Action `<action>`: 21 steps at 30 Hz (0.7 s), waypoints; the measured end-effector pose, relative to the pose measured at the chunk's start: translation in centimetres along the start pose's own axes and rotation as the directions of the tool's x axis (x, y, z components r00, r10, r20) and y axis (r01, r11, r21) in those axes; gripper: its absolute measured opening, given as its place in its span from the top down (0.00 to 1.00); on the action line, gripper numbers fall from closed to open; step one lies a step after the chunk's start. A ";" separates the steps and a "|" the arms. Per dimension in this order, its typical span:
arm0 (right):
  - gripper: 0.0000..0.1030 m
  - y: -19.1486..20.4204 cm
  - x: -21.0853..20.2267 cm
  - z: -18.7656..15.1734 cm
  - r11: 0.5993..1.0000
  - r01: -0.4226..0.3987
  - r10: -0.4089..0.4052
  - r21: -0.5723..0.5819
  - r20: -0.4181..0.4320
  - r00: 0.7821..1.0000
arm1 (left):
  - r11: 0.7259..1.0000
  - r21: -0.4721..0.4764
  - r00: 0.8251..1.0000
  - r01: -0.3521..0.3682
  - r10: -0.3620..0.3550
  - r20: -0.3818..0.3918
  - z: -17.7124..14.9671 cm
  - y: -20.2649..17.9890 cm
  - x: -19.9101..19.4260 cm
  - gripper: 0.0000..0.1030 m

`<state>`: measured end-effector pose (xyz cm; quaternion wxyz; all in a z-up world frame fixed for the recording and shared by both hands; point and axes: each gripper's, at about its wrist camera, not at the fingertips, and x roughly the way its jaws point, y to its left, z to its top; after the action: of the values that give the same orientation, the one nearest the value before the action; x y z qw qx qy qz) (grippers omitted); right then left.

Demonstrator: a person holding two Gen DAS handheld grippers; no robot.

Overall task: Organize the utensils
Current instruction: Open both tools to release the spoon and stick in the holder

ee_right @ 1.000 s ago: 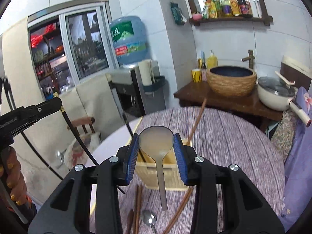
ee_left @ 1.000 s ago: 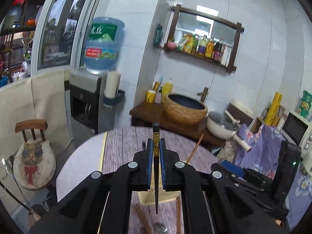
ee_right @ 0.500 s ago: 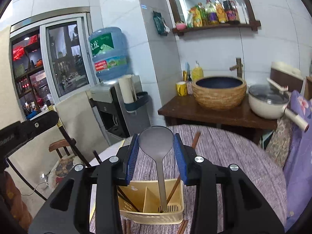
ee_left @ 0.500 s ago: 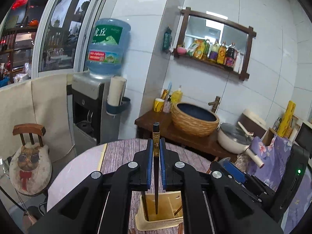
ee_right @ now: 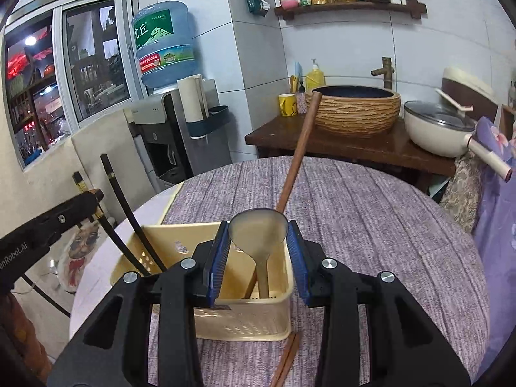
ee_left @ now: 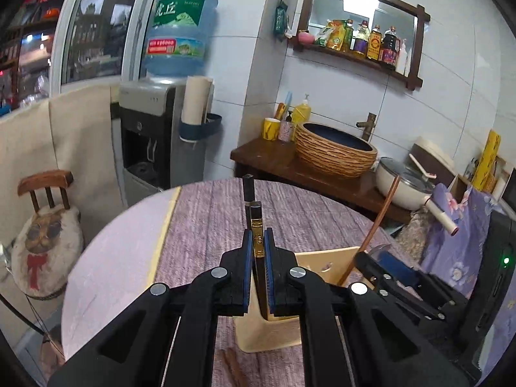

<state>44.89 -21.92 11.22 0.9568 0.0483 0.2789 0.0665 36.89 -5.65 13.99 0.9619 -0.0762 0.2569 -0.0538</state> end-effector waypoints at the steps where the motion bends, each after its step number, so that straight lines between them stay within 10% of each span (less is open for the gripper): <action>1: 0.64 0.1 0.0 -0.1 1.000 0.001 -0.001 -0.008 -0.001 1.000 | 1.000 0.002 1.000 0.002 -0.002 0.000 0.1 0.0 -0.1 0.92; 4: 0.62 0.2 -0.2 -0.4 1.000 0.001 -0.001 -0.019 -0.003 1.000 | 1.000 0.004 1.000 0.015 -0.015 -0.017 0.4 0.0 -0.3 0.90; 8: 0.45 0.2 -1.4 -0.3 1.000 0.008 -0.007 -0.028 0.038 0.999 | 1.000 -0.003 1.000 0.027 -0.027 0.009 0.3 0.1 -1.4 0.44; 21: 0.36 -0.4 -8.4 -3.1 0.996 0.042 -0.037 -0.074 0.066 0.997 | 1.000 0.004 1.000 0.021 -0.021 -0.001 -3.5 1.8 -6.0 0.16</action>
<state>36.21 -23.41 13.07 0.9676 0.0086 0.2460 0.0563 30.11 -3.43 13.60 0.9613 -0.0771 0.2566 -0.0646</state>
